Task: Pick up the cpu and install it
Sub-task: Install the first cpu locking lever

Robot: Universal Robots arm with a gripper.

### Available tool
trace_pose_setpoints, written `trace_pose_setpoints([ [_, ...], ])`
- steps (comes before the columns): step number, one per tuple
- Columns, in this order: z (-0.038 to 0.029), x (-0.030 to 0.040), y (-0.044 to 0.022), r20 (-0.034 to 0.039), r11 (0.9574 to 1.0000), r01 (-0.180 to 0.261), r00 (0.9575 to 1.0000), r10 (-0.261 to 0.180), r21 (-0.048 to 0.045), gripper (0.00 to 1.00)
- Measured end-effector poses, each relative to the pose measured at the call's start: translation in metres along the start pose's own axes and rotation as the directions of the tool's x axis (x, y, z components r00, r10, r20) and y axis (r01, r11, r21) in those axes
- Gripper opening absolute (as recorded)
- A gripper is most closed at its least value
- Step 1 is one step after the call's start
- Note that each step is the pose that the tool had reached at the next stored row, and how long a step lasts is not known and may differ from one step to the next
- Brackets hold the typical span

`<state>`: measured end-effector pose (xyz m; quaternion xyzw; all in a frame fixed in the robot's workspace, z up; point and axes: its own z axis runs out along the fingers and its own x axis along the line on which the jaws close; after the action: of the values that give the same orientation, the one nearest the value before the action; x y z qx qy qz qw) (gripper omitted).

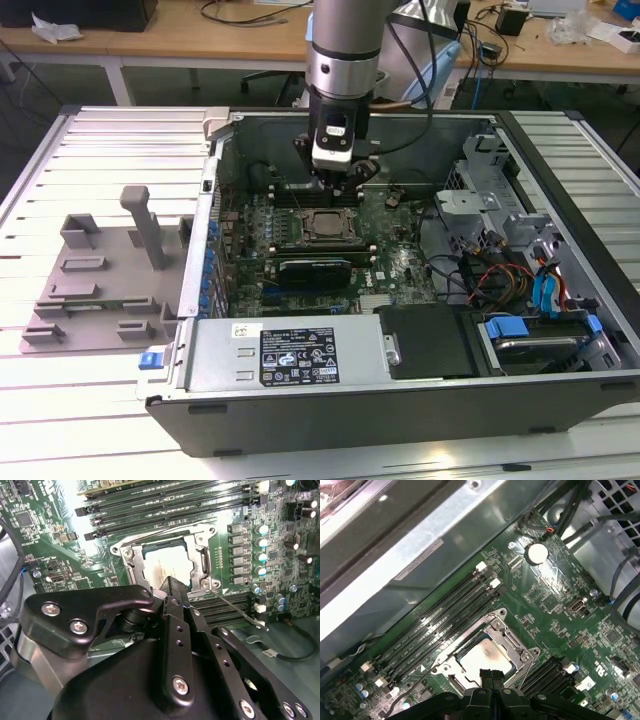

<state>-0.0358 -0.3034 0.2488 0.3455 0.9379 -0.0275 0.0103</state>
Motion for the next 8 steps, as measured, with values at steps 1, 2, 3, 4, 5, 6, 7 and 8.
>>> trace_pose_setpoints([
  [1, 0.0000, 0.0000, 0.0000, 0.0003, 1.0000, 0.008, 1.0000, -0.008, -0.0004, 0.11],
  [2, 0.0000, 0.0000, 0.0000, 0.0008, 0.9998, 0.018, 0.9998, -0.018, -0.0007, 0.11],
  [3, 0.0000, 0.0000, 0.0000, 0.0011, 0.9997, 0.026, 0.9997, -0.026, -0.0010, 0.11],
  [4, 0.0000, 0.0000, 0.0000, 0.0016, 0.9994, 0.035, 0.9994, -0.035, -0.0013, 0.11],
  [5, 0.0000, 0.0000, 0.0000, 0.0020, 0.9991, 0.043, 0.9991, -0.043, -0.0017, 0.11],
  [6, 0.0000, 0.0000, 0.0000, 0.0026, 0.9984, 0.057, 0.9984, -0.057, -0.0021, 0.11],
  [7, 0.0000, 0.0000, 0.0000, 0.0030, 0.9979, 0.065, 0.9979, -0.065, -0.0024, 0.11],
  [8, 0.0000, 0.0000, 0.0000, 0.0033, 0.9975, 0.071, 0.9975, -0.071, -0.0027, 0.11],
])
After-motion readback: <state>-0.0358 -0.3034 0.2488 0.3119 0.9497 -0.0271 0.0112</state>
